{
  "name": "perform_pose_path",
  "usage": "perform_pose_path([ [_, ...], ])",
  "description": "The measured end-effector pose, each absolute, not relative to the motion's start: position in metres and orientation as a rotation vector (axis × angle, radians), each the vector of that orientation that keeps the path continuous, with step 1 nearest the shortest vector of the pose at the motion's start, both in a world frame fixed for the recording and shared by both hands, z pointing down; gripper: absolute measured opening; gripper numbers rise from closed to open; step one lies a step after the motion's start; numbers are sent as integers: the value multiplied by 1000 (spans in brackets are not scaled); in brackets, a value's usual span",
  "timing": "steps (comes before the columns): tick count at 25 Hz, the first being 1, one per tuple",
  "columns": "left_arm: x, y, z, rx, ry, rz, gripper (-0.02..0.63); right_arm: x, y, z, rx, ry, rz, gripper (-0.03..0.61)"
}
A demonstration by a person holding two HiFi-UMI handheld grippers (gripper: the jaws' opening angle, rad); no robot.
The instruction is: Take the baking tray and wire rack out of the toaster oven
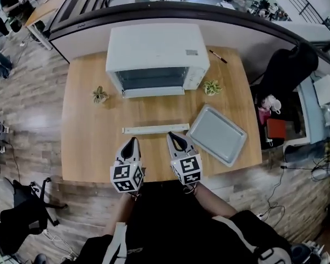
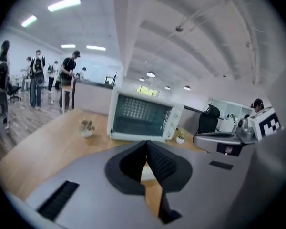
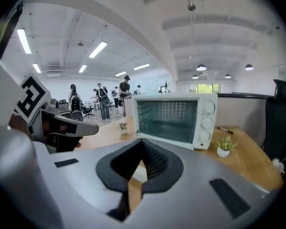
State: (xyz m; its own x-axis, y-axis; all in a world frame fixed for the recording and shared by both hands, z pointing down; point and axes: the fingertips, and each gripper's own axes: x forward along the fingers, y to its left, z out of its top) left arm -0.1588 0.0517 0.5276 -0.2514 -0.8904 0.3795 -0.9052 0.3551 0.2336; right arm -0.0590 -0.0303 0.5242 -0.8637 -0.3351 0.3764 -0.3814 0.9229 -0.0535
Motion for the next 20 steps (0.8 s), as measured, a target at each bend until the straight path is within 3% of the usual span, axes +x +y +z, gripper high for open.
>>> perform_pose_path([
  [9, -169, 46, 362, 1786, -2522, 56, 23, -56, -55, 373, 697, -2969, -76, 5],
  [20, -163, 32, 357, 1842, -2509, 11, 21, -30, -75, 352, 837, -2968, -131, 5],
])
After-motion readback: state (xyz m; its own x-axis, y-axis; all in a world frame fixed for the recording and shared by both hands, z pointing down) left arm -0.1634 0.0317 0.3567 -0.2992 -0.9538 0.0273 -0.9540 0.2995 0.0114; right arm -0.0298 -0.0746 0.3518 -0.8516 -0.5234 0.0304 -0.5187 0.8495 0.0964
